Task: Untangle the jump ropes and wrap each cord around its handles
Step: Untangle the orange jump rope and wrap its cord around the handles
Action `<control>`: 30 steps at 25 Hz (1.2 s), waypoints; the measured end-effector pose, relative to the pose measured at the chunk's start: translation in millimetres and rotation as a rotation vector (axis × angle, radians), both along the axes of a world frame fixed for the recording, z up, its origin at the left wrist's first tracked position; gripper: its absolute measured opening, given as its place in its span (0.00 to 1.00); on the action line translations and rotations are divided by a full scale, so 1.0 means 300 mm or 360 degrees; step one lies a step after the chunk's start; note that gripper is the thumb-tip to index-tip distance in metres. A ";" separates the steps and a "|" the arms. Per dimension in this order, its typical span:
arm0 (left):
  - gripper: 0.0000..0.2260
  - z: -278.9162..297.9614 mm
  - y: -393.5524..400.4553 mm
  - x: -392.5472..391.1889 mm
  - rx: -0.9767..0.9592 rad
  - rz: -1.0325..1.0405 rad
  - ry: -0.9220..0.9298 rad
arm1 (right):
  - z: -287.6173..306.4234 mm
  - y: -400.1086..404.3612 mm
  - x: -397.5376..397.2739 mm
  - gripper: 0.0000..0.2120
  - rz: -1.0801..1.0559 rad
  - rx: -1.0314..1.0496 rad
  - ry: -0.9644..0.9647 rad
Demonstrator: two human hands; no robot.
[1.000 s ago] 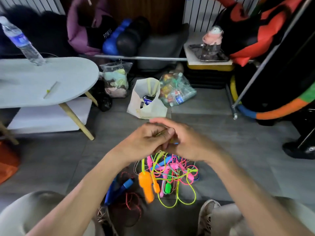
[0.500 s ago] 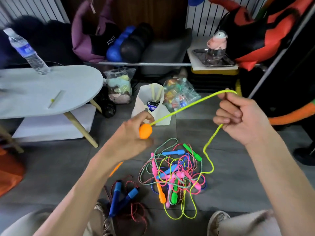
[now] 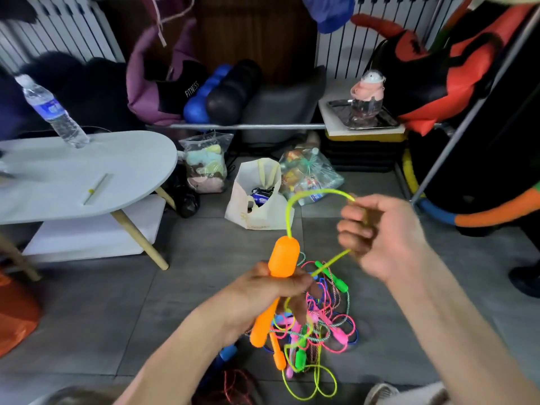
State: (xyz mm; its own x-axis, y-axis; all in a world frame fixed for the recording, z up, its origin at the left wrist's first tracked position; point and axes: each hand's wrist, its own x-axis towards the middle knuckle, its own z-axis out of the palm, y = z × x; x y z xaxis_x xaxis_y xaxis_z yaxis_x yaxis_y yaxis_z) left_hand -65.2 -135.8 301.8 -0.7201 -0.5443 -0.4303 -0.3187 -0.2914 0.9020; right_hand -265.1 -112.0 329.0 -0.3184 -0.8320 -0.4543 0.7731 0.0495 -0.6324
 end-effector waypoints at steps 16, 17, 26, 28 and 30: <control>0.13 0.081 -0.066 0.051 -0.0133 0.0220 0.0024 | -0.038 0.010 0.006 0.04 0.0812 -0.0075 0.1875; 0.13 0.082 -0.076 0.057 -0.0185 0.0208 -0.0001 | -0.032 0.009 -0.054 0.04 0.0499 0.0049 0.1985; 0.10 0.077 -0.088 0.039 -0.0128 0.0279 0.0091 | -0.089 0.012 0.047 0.08 0.0524 -0.0360 0.2554; 0.11 0.083 -0.089 0.043 -0.0114 0.0268 0.0194 | -0.073 0.015 0.115 0.10 0.1072 -0.0497 0.1772; 0.12 0.088 -0.090 0.051 -0.0149 0.0314 0.0218 | -0.048 0.011 0.094 0.09 0.1190 -0.0531 0.1326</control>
State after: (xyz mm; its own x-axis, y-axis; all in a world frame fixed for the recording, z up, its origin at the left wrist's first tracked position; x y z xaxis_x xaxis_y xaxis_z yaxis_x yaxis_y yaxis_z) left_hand -49.9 -162.7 328.2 -0.6442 -0.7128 -0.2774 -0.1371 -0.2492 0.9587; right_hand -236.9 -108.6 314.6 0.2047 -0.9770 -0.0594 -0.0389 0.0525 -0.9979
